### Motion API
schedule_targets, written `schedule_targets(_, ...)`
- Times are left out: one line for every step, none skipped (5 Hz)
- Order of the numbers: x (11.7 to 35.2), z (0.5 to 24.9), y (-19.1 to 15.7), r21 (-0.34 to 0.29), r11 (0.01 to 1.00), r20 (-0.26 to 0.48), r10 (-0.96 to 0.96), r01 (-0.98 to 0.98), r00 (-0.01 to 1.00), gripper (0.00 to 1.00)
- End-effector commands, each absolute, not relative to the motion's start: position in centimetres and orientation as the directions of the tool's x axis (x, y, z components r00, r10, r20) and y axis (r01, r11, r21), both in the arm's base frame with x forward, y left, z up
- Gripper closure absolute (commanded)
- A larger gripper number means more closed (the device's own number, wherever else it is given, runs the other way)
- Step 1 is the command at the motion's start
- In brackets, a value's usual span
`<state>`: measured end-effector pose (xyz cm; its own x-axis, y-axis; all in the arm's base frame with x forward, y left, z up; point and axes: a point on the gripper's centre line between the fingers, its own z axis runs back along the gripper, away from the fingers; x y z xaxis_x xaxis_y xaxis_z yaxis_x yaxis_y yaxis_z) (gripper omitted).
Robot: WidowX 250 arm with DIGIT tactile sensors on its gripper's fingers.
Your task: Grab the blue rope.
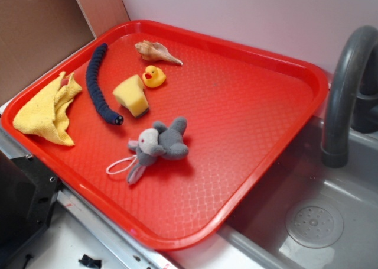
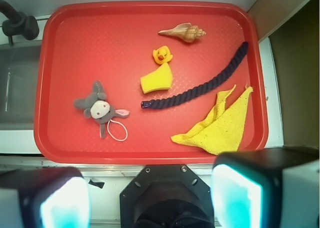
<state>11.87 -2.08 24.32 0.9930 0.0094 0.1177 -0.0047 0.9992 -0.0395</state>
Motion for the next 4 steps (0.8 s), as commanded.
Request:
schedule_targets(11.9,24.3,-2.1,-0.039,0.999,0.118,0.009,-0.005,0.993,0.00)
schedule_targets(12.6,24.0,-1.0,-0.074,0.967,0.219,0.254,-0.244,0.942,0.00)
schedule_targets(14.4,21.7,1.0,-0.173,0.870,0.264,0.493,-0.462,0.829,0.00)
schedule_targets(16.8,18.0,3.2,-0.214,0.726,0.280,0.687,-0.654,0.671,0.00)
